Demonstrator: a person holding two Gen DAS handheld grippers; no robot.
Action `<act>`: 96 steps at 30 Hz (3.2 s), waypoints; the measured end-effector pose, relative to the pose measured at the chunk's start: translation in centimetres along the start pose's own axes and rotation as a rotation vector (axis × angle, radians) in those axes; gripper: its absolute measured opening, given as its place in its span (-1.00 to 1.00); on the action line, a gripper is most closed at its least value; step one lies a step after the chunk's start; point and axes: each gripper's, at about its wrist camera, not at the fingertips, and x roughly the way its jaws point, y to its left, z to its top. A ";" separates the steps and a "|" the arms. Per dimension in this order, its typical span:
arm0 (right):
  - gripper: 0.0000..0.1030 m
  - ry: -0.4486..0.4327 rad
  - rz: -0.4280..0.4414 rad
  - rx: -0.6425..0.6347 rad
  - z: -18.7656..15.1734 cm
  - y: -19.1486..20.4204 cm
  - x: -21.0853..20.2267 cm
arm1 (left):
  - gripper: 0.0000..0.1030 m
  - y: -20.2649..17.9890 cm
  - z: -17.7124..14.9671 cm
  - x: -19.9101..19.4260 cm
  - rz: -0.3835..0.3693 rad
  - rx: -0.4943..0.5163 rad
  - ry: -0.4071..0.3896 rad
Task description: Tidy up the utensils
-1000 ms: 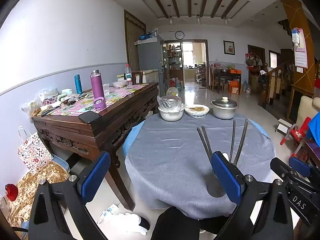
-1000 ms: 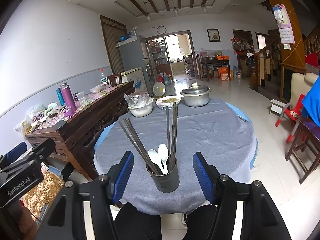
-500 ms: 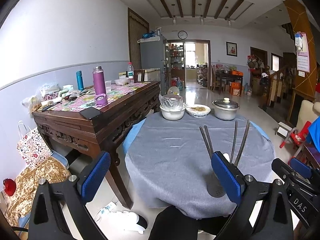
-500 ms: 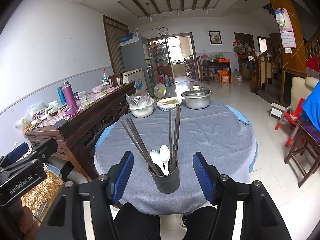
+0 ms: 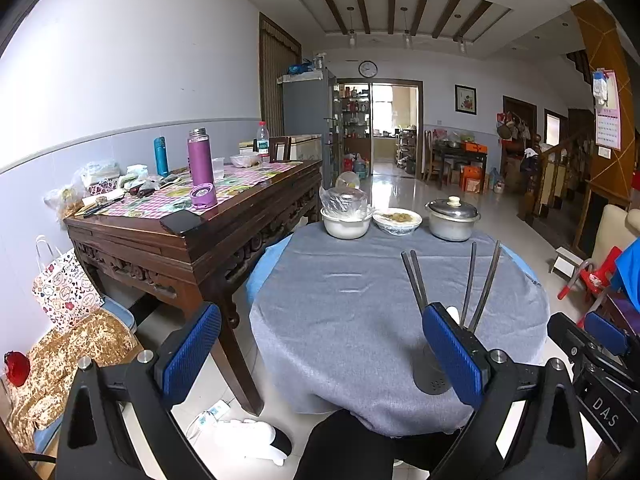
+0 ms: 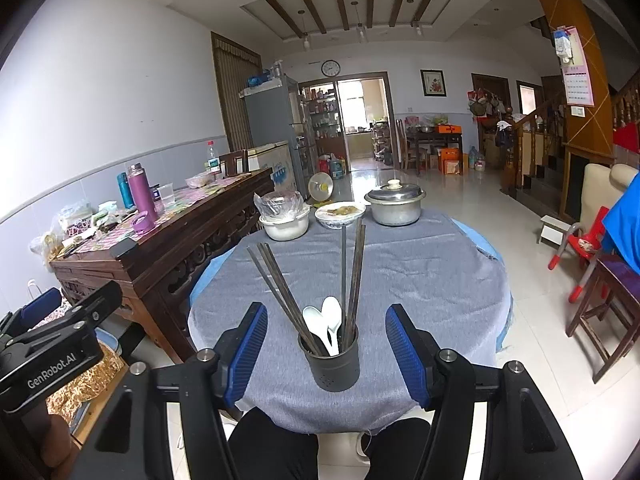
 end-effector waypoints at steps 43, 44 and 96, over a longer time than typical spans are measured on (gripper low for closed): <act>0.27 -0.039 -0.003 -0.015 0.9 0.2 -1.4 | 0.95 0.1 0.6 -0.4 -0.016 -0.026 0.001; 0.27 -0.040 -0.003 -0.015 1.0 0.1 -1.5 | 0.95 0.0 0.7 -0.4 -0.019 -0.027 0.001; 0.33 -0.012 0.037 0.001 2.3 -2.0 1.3 | 0.95 -1.3 2.1 1.8 0.015 -0.055 0.059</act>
